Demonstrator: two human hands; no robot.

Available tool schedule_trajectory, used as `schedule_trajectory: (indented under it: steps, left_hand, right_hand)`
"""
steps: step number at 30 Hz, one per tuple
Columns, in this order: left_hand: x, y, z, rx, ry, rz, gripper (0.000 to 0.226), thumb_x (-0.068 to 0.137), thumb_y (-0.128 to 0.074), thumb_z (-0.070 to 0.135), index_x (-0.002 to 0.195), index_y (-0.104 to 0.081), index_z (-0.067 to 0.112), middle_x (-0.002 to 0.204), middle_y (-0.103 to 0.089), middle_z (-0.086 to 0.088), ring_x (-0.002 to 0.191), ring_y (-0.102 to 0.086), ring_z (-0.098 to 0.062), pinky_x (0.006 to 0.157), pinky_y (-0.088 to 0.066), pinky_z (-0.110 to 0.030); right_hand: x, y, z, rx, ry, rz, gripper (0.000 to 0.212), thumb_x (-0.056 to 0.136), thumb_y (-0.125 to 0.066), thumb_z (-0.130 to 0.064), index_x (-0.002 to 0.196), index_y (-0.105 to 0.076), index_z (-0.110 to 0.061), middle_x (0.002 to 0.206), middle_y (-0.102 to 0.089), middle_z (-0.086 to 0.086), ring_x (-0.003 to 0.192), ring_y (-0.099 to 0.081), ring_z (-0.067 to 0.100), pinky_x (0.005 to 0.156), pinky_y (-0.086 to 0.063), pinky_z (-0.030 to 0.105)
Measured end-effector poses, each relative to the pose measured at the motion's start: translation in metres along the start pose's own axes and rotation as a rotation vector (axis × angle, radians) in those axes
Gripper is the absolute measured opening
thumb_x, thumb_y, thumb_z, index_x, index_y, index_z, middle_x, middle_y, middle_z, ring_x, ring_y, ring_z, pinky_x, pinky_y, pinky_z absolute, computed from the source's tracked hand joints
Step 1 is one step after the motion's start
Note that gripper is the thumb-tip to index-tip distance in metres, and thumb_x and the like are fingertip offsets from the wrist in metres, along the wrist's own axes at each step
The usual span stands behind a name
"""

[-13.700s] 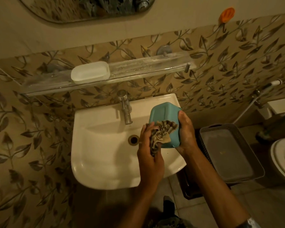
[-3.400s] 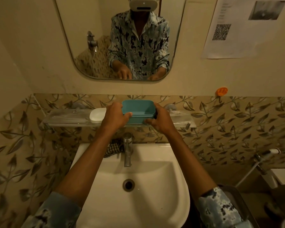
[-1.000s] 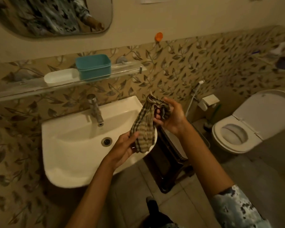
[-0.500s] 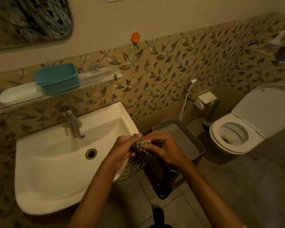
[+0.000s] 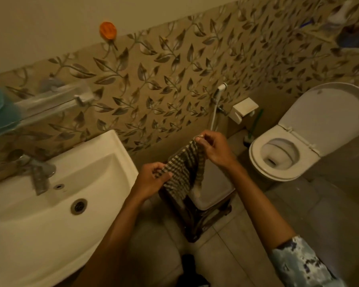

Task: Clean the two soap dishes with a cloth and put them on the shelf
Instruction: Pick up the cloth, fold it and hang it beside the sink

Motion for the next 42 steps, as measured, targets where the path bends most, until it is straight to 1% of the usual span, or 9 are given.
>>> schedule_trajectory:
  steps: [3, 9, 16, 21, 29, 32, 36, 39, 42]
  left_hand:
    - [0.027, -0.008, -0.003, 0.085, -0.021, 0.002, 0.013, 0.08, -0.07, 0.01, 0.092, -0.067, 0.009, 0.086, -0.069, -0.006, 0.075, -0.065, -0.01, 0.064, -0.051, -0.015]
    - [0.095, -0.03, -0.02, 0.149, -0.012, 0.019, 0.013, 0.079, -0.07, 0.002, 0.091, -0.068, -0.002, 0.088, -0.068, -0.026, 0.079, -0.061, -0.027, 0.079, -0.052, -0.045]
    - [0.163, -0.056, -0.04, 0.177, 0.024, 0.109, 0.009, 0.077, -0.07, -0.004, 0.084, -0.067, -0.008, 0.066, -0.06, -0.007, 0.057, -0.051, -0.01, 0.061, -0.045, -0.023]
    - [0.201, -0.062, -0.052, 0.236, 0.065, 0.137, 0.008, 0.079, -0.067, -0.001, 0.086, -0.069, -0.002, 0.078, -0.064, -0.008, 0.065, -0.055, -0.015, 0.066, -0.043, -0.025]
    - [0.234, -0.059, -0.047, 0.319, 0.011, 0.17, 0.013, 0.082, -0.064, -0.001, 0.093, -0.069, -0.007, 0.089, -0.071, -0.026, 0.075, -0.062, -0.027, 0.069, -0.048, -0.03]
    - [0.232, -0.064, -0.05, 0.339, -0.001, 0.179, 0.013, 0.082, -0.062, 0.0, 0.092, -0.069, -0.004, 0.087, -0.07, -0.024, 0.075, -0.062, -0.026, 0.072, -0.051, -0.034]
    - [0.215, -0.089, -0.063, 0.498, -0.138, 0.114, 0.018, 0.086, -0.054, 0.009, 0.093, -0.069, 0.002, 0.095, -0.066, -0.02, 0.088, -0.061, -0.033, 0.078, -0.051, -0.044]
    - [0.199, -0.128, -0.092, 0.583, -0.232, 0.017, 0.018, 0.091, -0.054, 0.006, 0.101, -0.069, 0.0, 0.107, -0.064, -0.024, 0.101, -0.059, -0.037, 0.091, -0.046, -0.048]
    - [0.173, -0.185, -0.147, 0.639, -0.088, -0.255, 0.028, 0.095, -0.048, 0.011, 0.119, -0.061, 0.007, 0.128, -0.057, -0.017, 0.121, -0.05, -0.032, 0.107, -0.034, -0.04]
  right_hand:
    - [0.019, 0.017, 0.034, -0.123, 0.008, -0.079, 0.022, 0.093, -0.057, -0.019, 0.072, -0.062, -0.016, 0.069, -0.062, 0.006, 0.065, -0.058, 0.02, 0.063, -0.047, 0.037]
    - [0.054, 0.032, 0.103, -0.161, -0.065, -0.16, 0.021, 0.092, -0.058, -0.014, 0.071, -0.061, -0.014, 0.066, -0.057, 0.003, 0.062, -0.053, 0.014, 0.062, -0.041, 0.03]
    - [0.099, 0.035, 0.157, -0.176, -0.128, -0.136, 0.013, 0.092, -0.057, -0.008, 0.082, -0.065, -0.008, 0.08, -0.063, 0.007, 0.079, -0.059, 0.02, 0.075, -0.047, 0.034]
    - [0.136, 0.023, 0.184, -0.154, -0.226, -0.194, 0.028, 0.095, -0.052, -0.013, 0.069, -0.055, -0.023, 0.063, -0.056, -0.004, 0.056, -0.056, 0.012, 0.047, -0.044, 0.011]
    - [0.176, 0.009, 0.217, -0.041, -0.322, -0.159, 0.026, 0.096, -0.05, -0.008, 0.072, -0.057, -0.016, 0.066, -0.062, 0.004, 0.057, -0.066, 0.013, 0.058, -0.059, 0.029]
    - [0.173, 0.01, 0.223, -0.076, -0.304, -0.144, 0.027, 0.094, -0.053, -0.007, 0.07, -0.056, -0.018, 0.069, -0.062, 0.004, 0.072, -0.069, 0.029, 0.072, -0.058, 0.043]
    - [0.149, 0.015, 0.242, -0.168, -0.301, -0.159, 0.016, 0.091, -0.057, -0.006, 0.076, -0.063, -0.009, 0.083, -0.067, 0.022, 0.087, -0.067, 0.039, 0.081, -0.055, 0.049]
    - [0.117, 0.02, 0.272, -0.201, -0.325, -0.212, 0.01, 0.085, -0.06, -0.003, 0.084, -0.07, -0.003, 0.086, -0.071, 0.014, 0.081, -0.068, 0.024, 0.077, -0.054, 0.034]
    - [0.072, 0.027, 0.313, -0.241, -0.423, -0.296, 0.02, 0.085, -0.057, -0.002, 0.075, -0.07, -0.014, 0.077, -0.068, 0.004, 0.069, -0.061, 0.007, 0.068, -0.048, 0.024]
Point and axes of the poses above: each hand's wrist, its own x-axis towards the middle knuckle, its own y-axis out of the back of the hand, z = x × y, the point moved 6 cm from there along x, towards the middle knuckle
